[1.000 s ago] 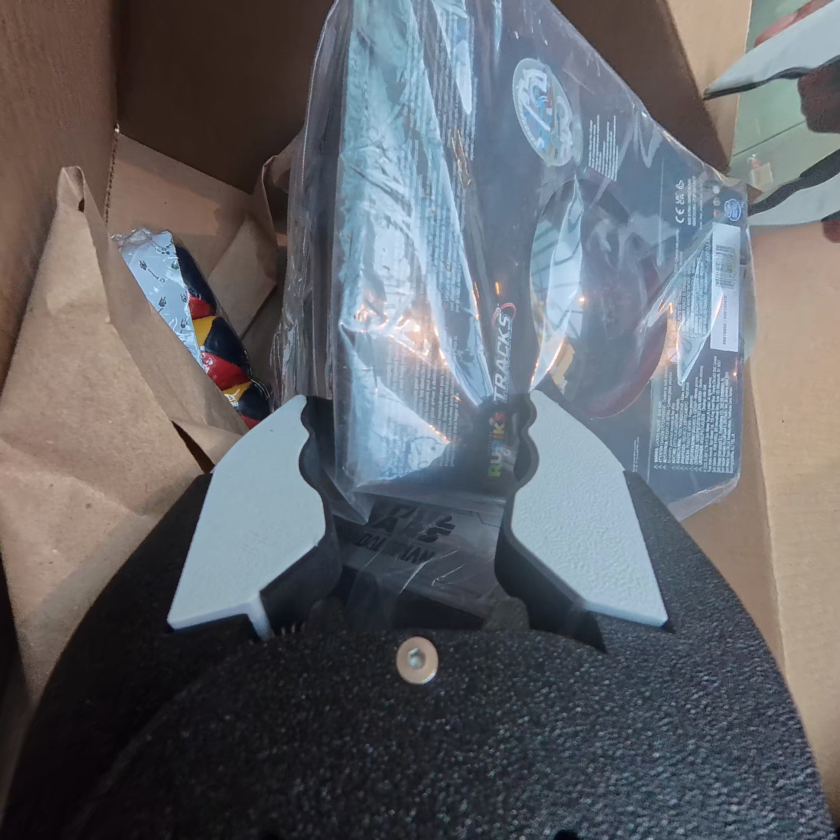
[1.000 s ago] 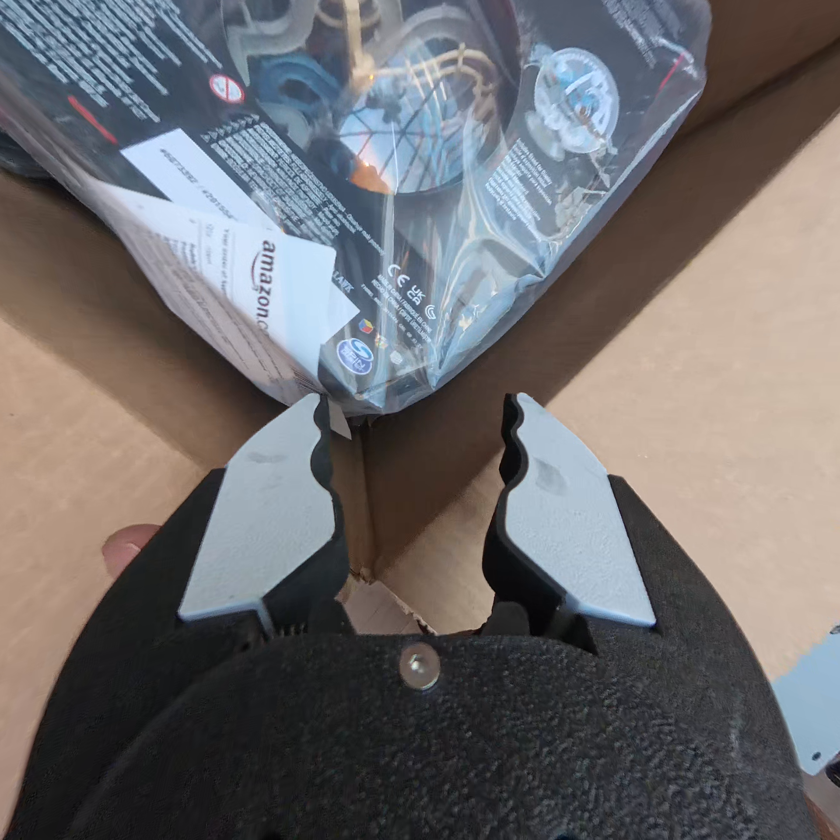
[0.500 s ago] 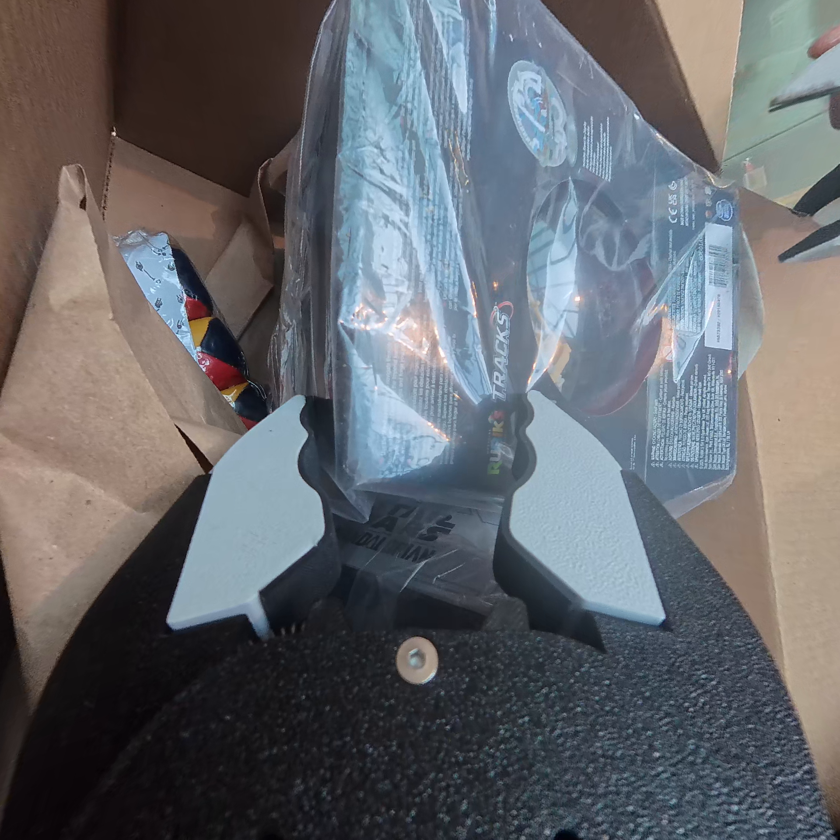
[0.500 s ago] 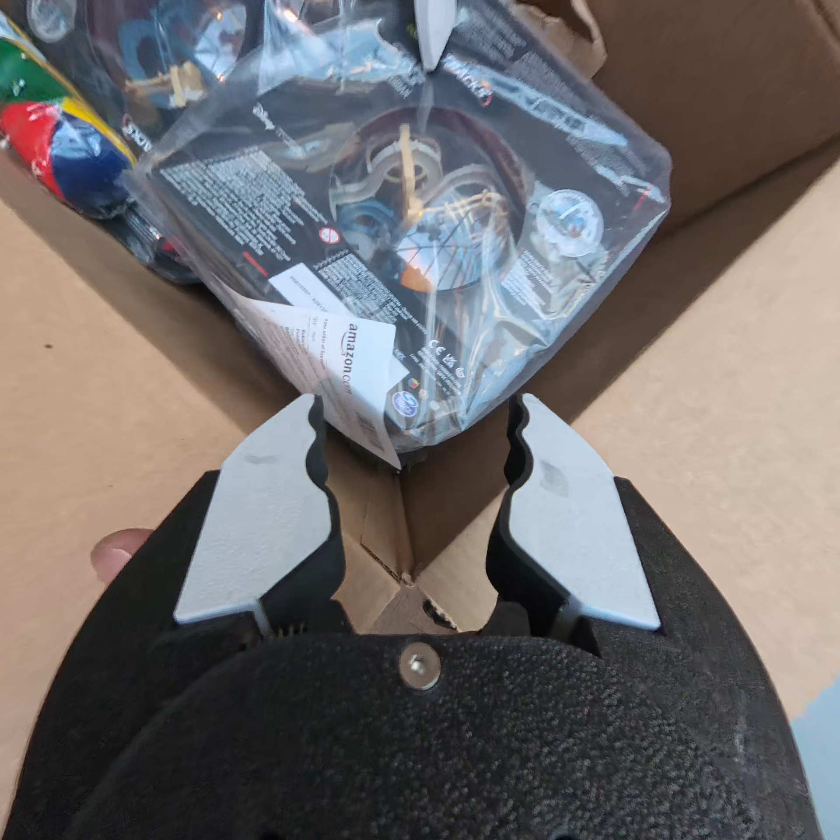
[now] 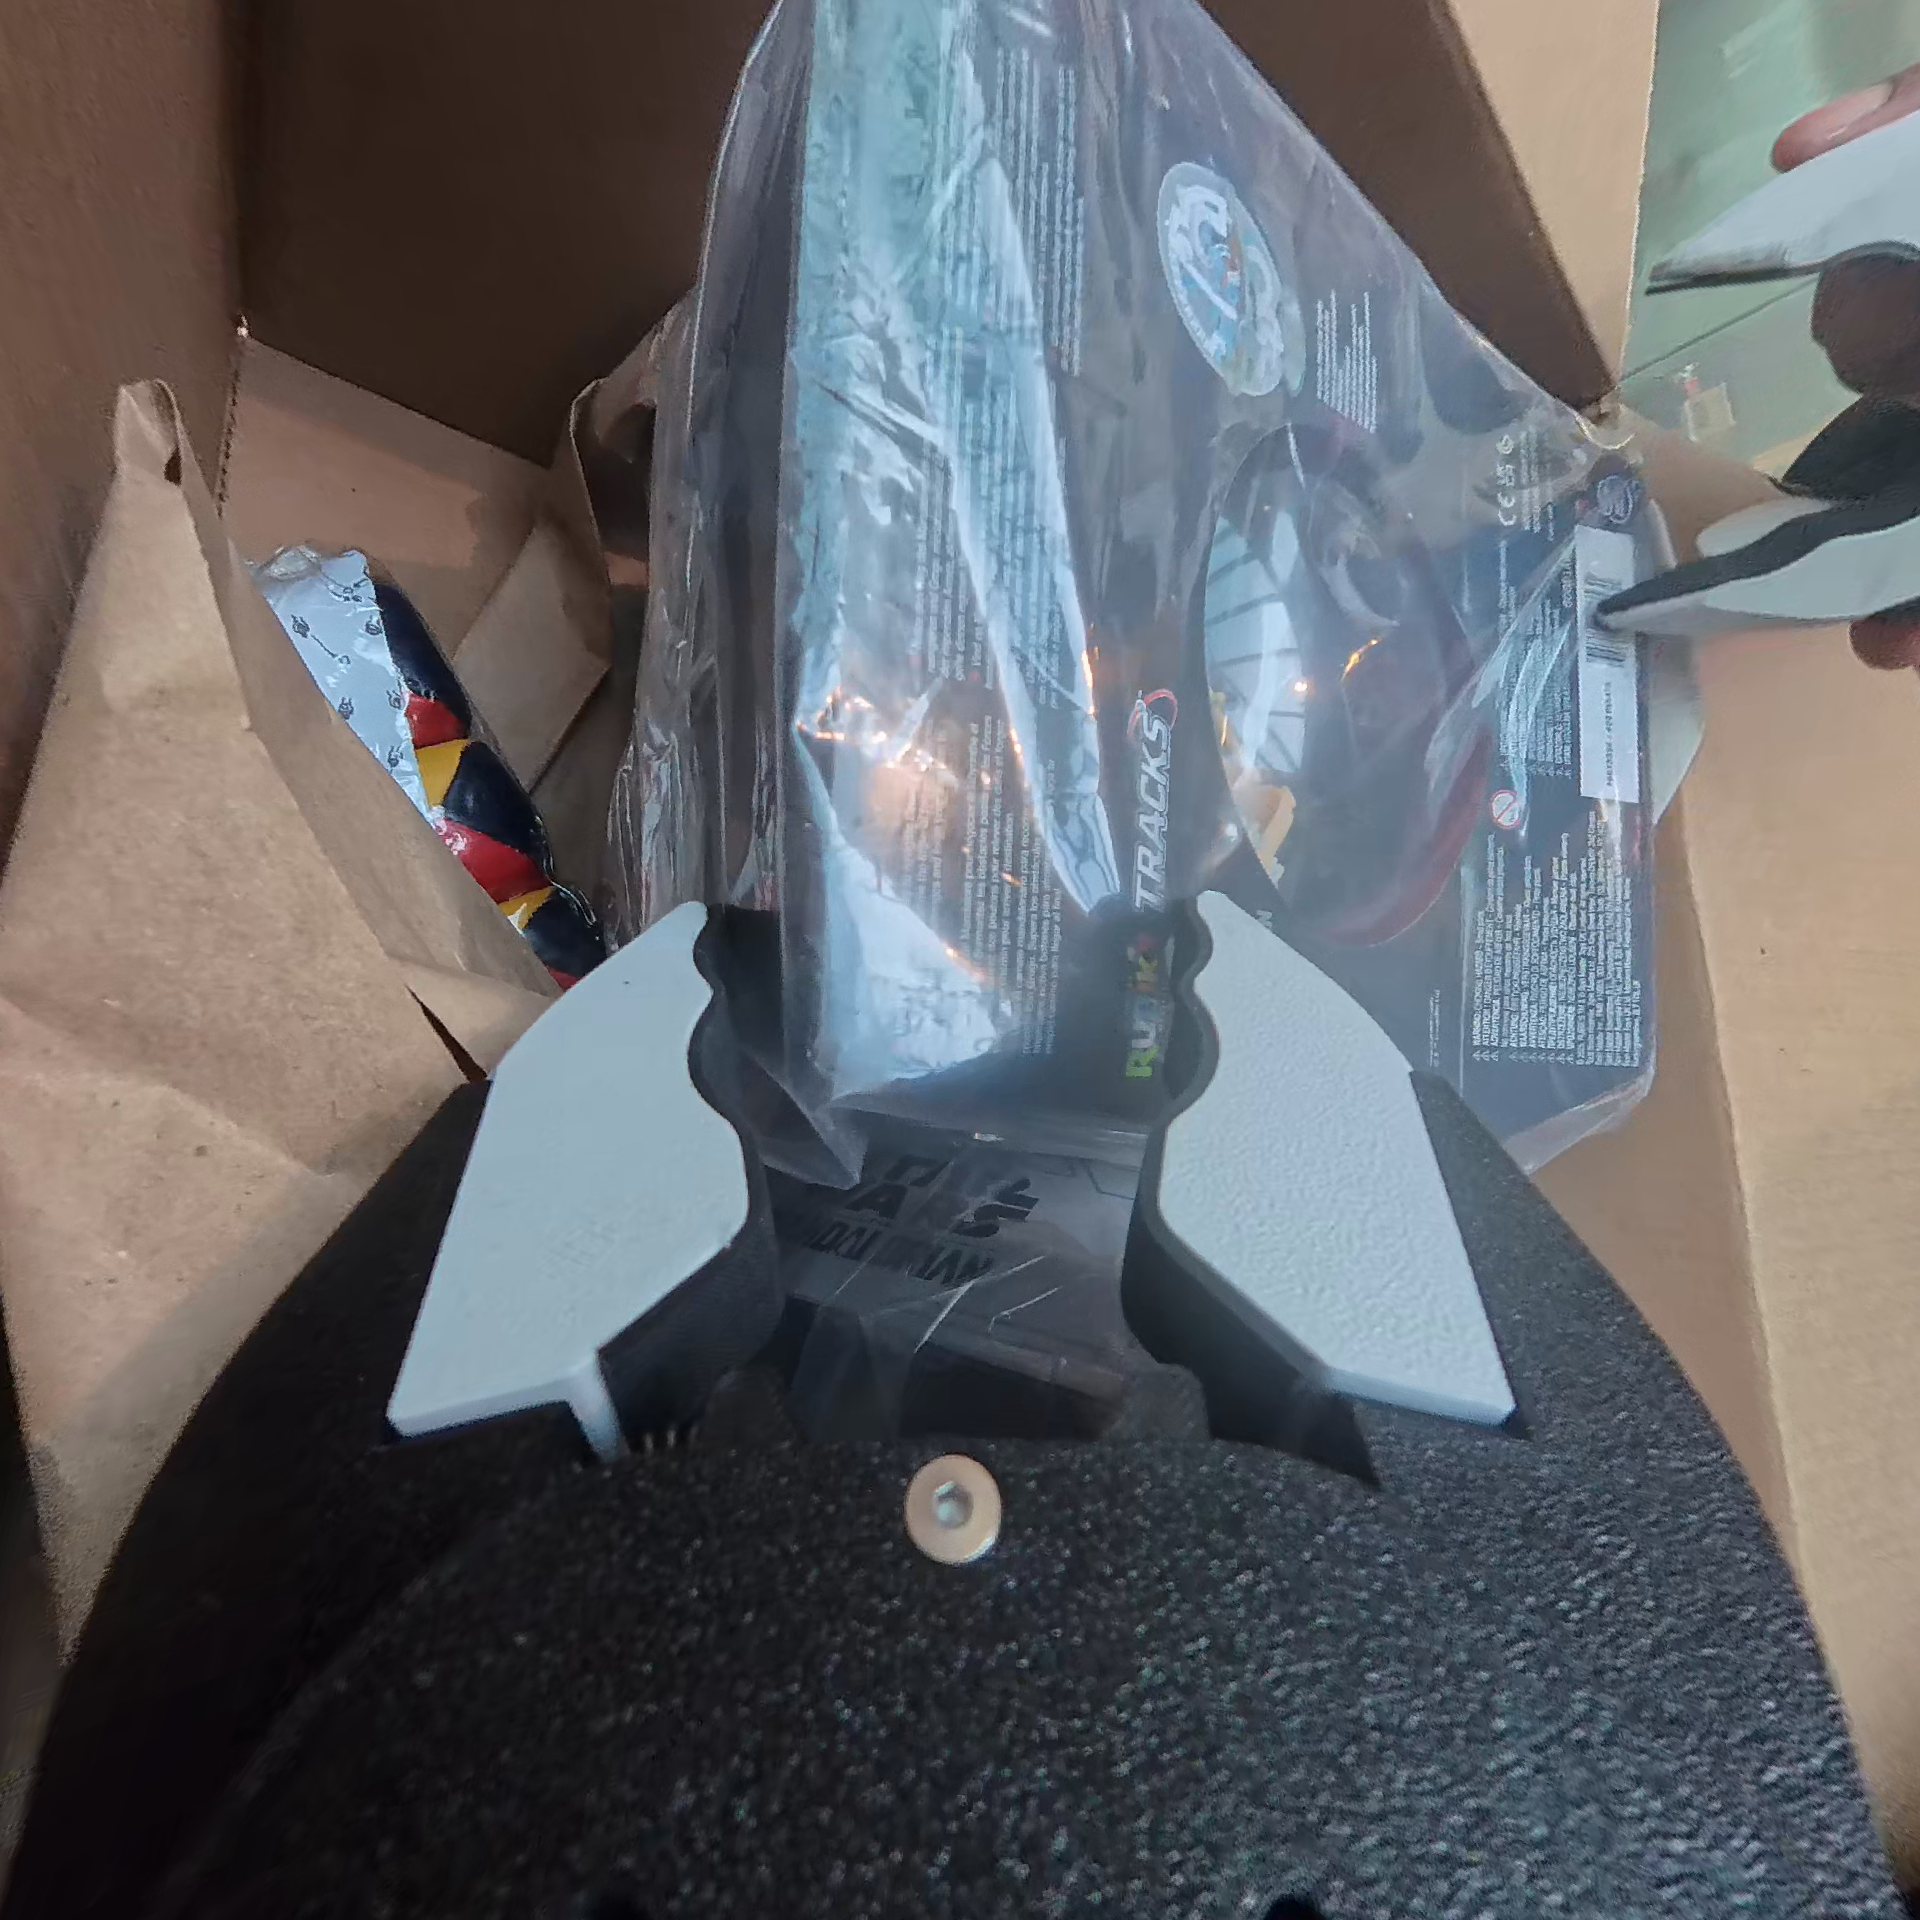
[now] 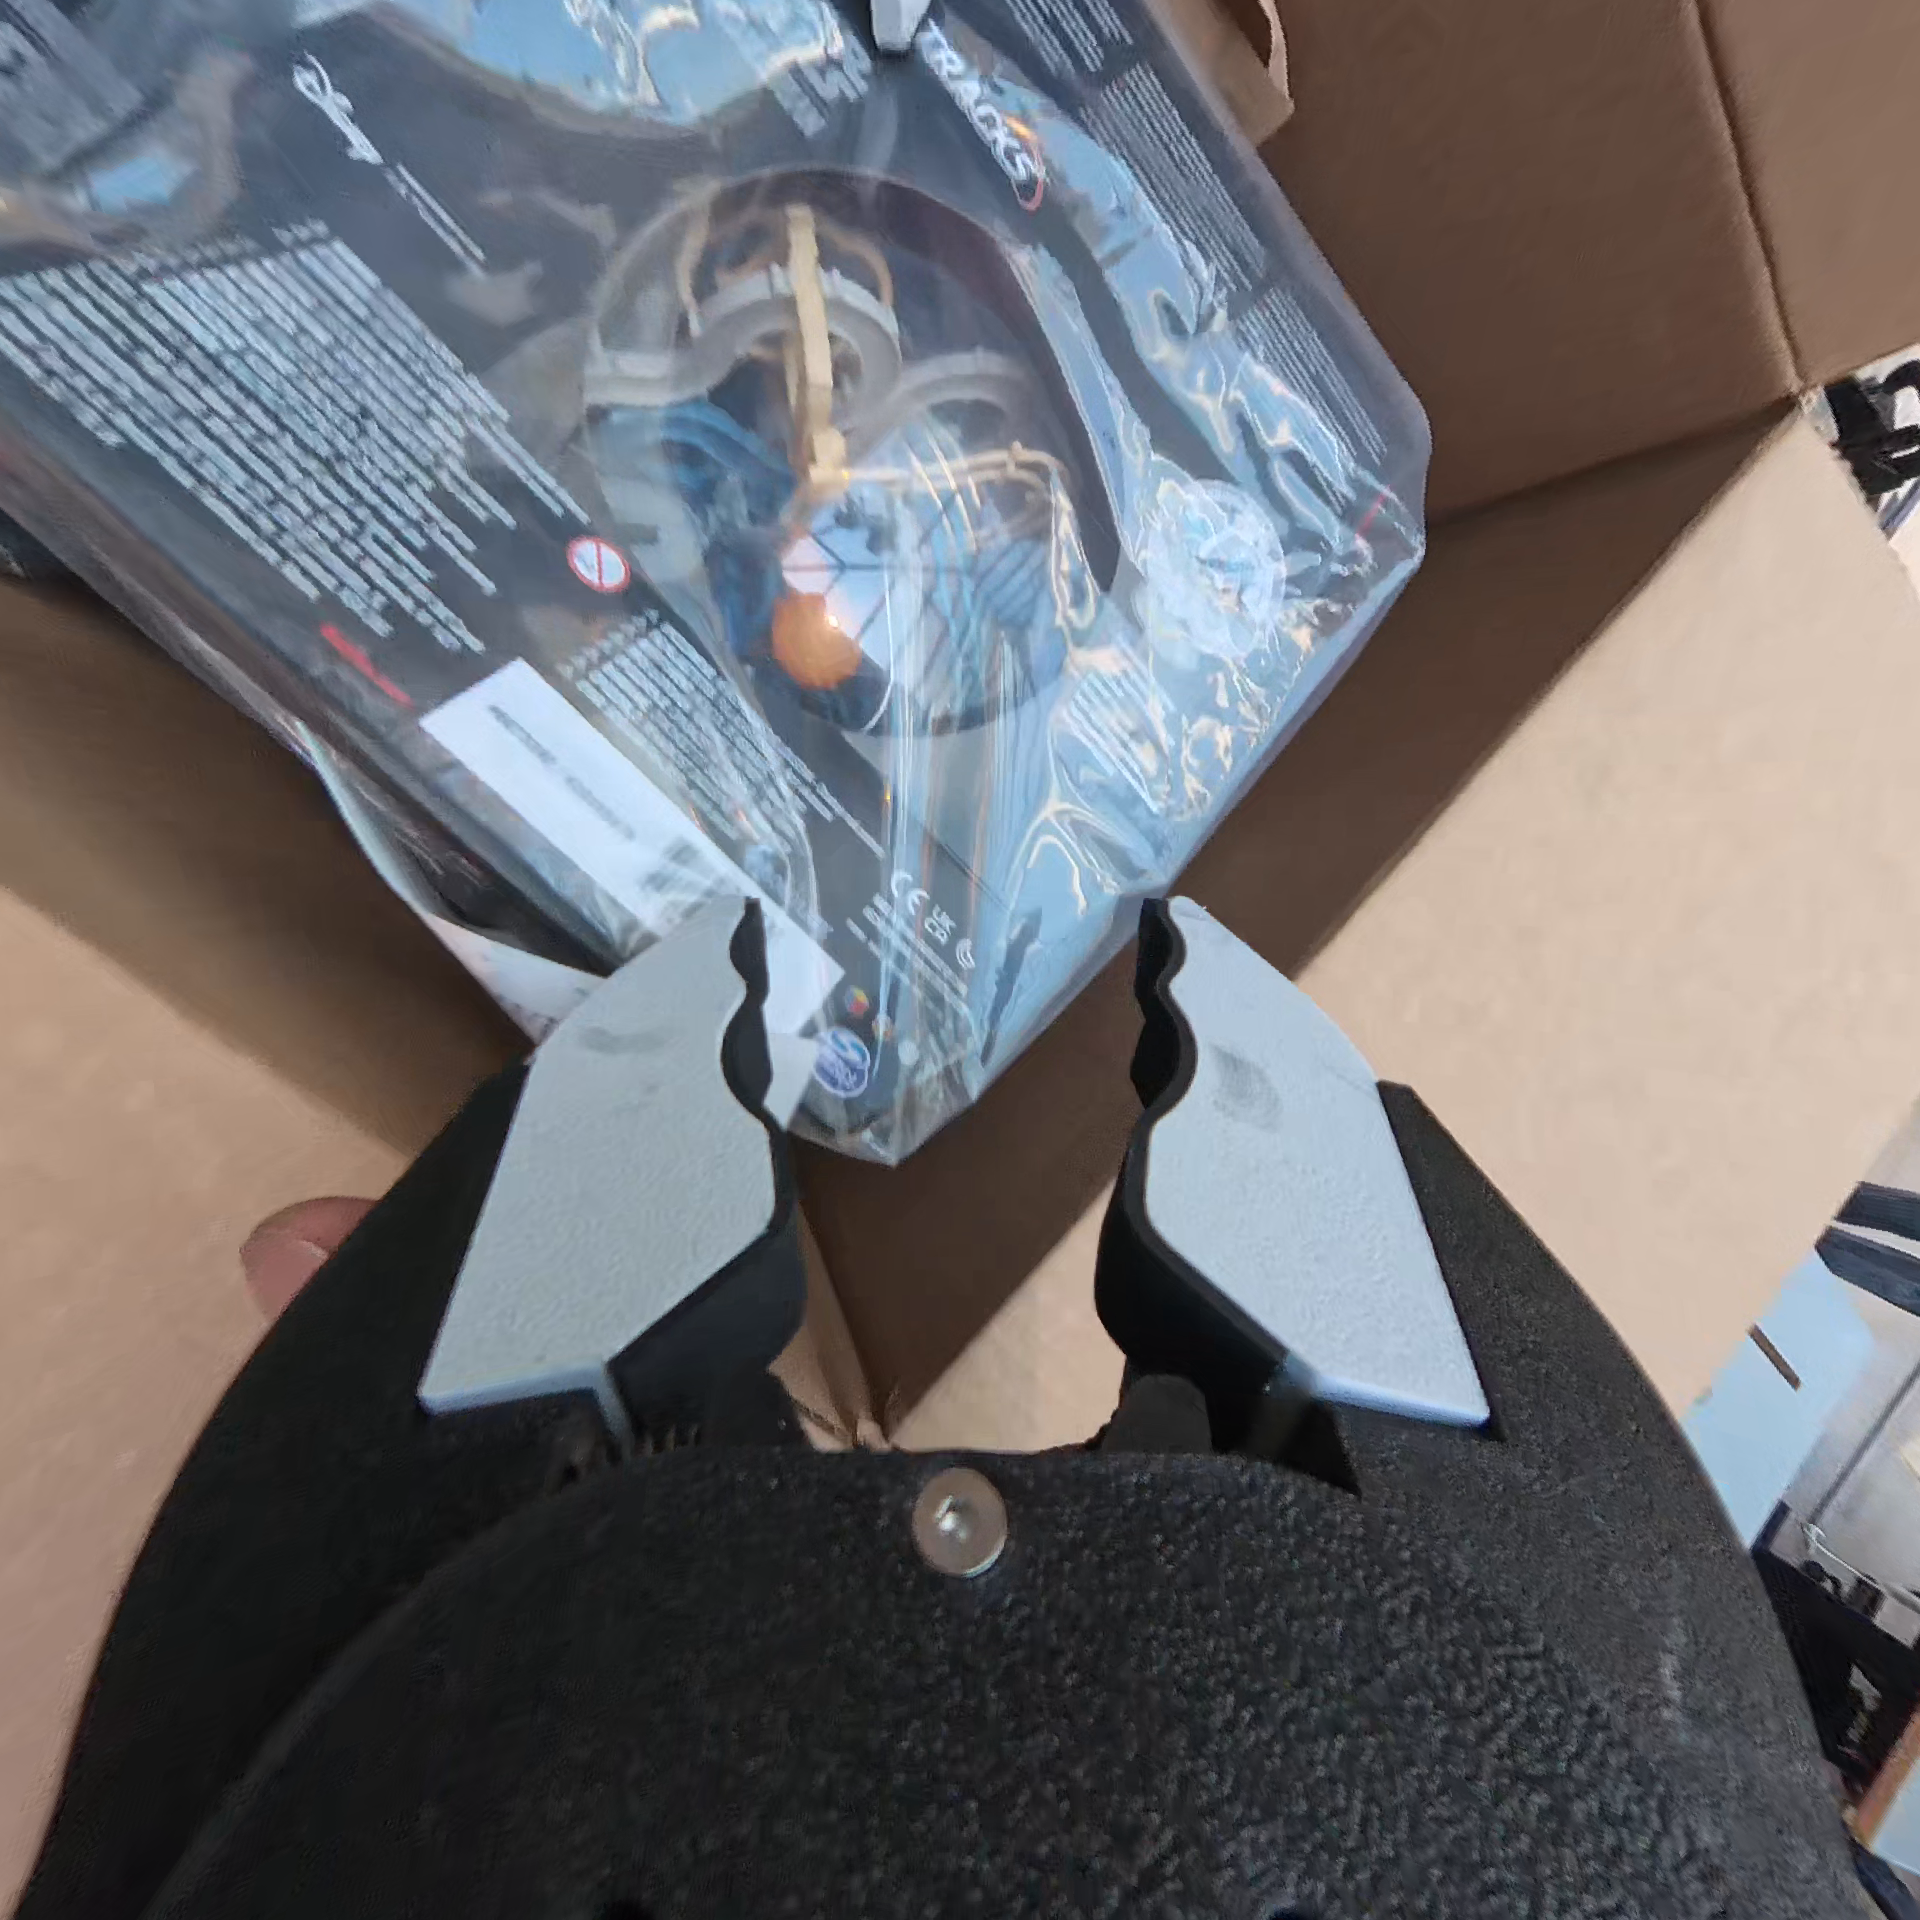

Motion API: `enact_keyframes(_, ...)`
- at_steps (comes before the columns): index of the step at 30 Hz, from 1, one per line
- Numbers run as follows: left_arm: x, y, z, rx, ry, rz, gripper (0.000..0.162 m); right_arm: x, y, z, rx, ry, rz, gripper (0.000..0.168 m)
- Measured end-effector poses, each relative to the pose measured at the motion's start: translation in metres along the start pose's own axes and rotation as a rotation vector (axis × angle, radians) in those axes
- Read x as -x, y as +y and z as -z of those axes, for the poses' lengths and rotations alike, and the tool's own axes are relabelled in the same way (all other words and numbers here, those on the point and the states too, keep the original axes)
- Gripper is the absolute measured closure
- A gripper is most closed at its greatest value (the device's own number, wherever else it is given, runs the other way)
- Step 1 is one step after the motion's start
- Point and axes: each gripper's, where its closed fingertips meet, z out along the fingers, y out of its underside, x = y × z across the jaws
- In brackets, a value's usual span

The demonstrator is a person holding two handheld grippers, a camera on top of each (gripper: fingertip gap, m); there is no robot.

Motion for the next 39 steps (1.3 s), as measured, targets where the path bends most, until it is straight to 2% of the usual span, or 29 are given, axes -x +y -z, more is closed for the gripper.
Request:
enact_keyframes(1,0.000,0.000,0.000,-0.002,0.000,0.000,0.081,-0.001,0.006,0.004,0.021,0.001,0.007,0.103)
enact_keyframes(6,-0.002,-0.001,-0.001,-0.002,0.018,-0.005,0.081,0.004,0.025,0.017,0.080,-0.069,-0.007,0.107)
enact_keyframes(8,-0.002,-0.001,-0.001,-0.001,0.018,-0.003,0.081,0.012,0.034,0.016,0.122,-0.123,-0.015,0.090)
enact_keyframes(9,0.000,0.000,-0.001,-0.003,0.017,0.006,0.081,0.014,0.039,0.014,0.146,-0.126,-0.014,0.087)
enact_keyframes(11,0.001,0.000,0.000,-0.007,0.019,0.014,0.081,0.019,0.047,0.008,0.161,-0.133,-0.035,0.088)
enact_keyframes(15,0.000,0.000,-0.001,-0.006,0.021,0.005,0.081,0.027,0.049,-0.001,0.132,-0.245,-0.158,0.096)
enact_keyframes(18,-0.001,0.000,-0.001,-0.007,0.023,0.000,0.081,0.032,0.051,-0.004,0.145,-0.310,-0.170,0.099)
enact_keyframes(30,-0.001,-0.001,0.000,-0.007,0.031,-0.005,0.082,0.035,0.051,-0.011,0.199,-0.376,-0.208,0.102)
enact_keyframes(35,-0.002,-0.004,0.003,-0.005,-0.018,-0.061,0.086,0.033,0.044,-0.005,0.116,-0.362,-0.210,0.099)
enact_keyframes(39,-0.007,-0.014,0.022,-0.001,-0.128,-0.129,0.090,0.021,0.037,0.021,0.011,-0.314,-0.202,0.097)
